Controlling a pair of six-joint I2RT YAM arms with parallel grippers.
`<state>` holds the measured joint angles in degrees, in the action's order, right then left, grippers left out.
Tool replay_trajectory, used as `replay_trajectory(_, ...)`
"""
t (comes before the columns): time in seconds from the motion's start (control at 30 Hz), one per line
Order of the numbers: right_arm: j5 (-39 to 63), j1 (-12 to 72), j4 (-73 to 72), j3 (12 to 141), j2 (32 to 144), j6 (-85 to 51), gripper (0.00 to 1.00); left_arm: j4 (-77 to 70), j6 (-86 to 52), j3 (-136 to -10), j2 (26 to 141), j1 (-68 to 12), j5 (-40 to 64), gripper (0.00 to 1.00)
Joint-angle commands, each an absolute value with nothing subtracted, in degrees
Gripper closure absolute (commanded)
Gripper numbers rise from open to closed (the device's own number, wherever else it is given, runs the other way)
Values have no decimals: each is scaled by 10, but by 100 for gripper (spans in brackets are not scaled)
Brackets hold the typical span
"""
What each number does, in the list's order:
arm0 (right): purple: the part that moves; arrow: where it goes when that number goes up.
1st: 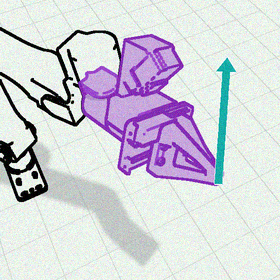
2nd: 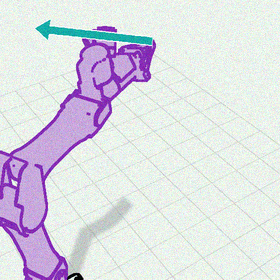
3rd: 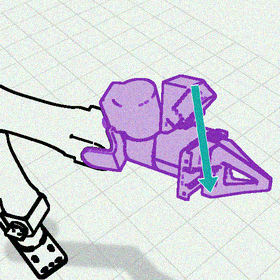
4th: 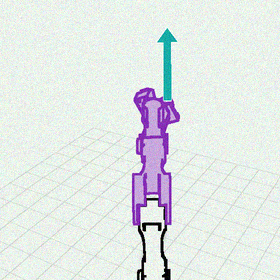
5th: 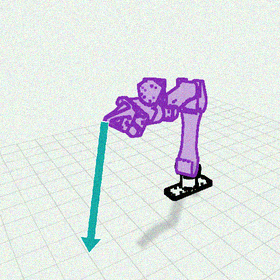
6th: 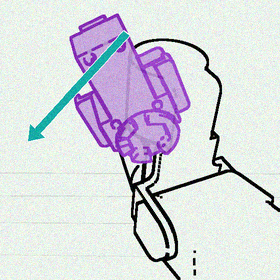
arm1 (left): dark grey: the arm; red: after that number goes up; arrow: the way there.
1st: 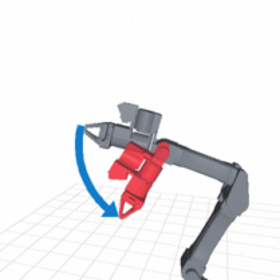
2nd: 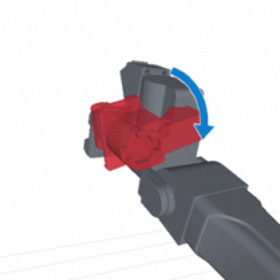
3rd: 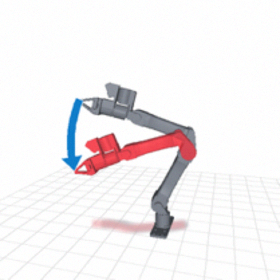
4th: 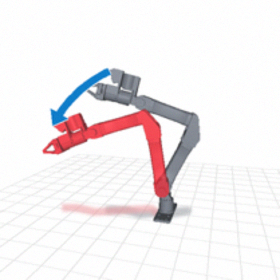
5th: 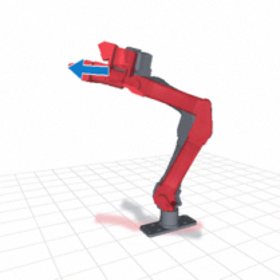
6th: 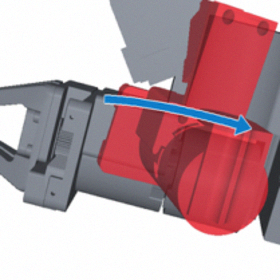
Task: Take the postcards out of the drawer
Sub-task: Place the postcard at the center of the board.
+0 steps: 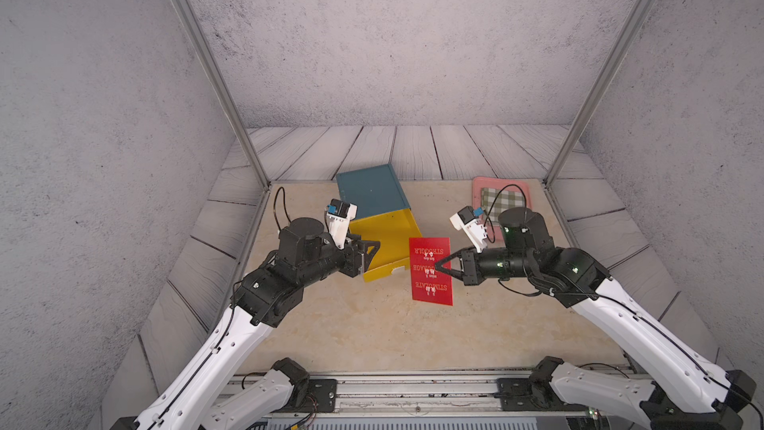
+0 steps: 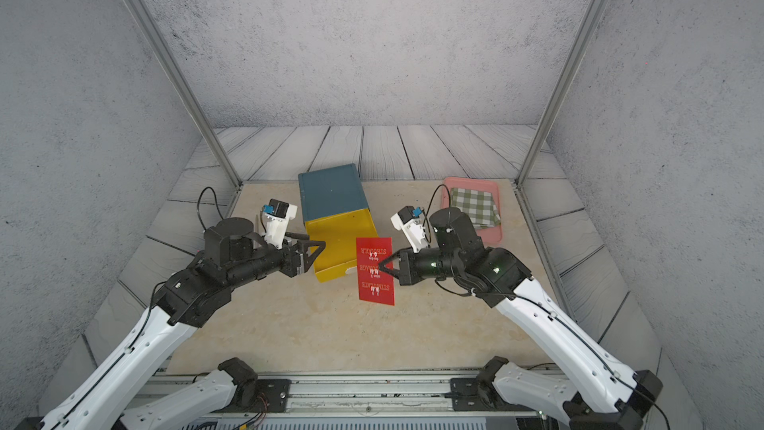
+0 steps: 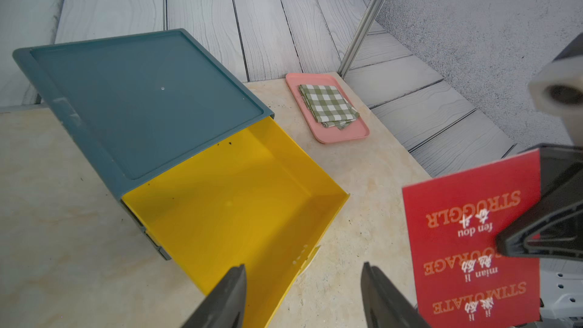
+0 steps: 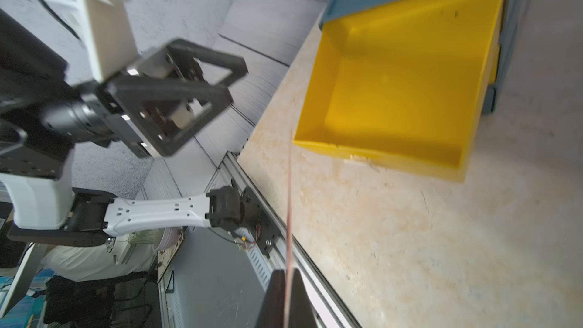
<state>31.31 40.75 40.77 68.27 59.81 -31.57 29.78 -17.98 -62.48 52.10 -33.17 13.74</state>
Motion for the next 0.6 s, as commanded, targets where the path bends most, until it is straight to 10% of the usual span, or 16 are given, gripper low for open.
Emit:
replay_trajectory(0.0, 299, 406, 504, 629, 574, -337, 100, 288, -173, -625, 523, -328, 143, 36)
replay_trajectory(0.57, 195, 377, 478, 466, 673, -336, 100, 272, -164, -607, 535, -323, 168, 34)
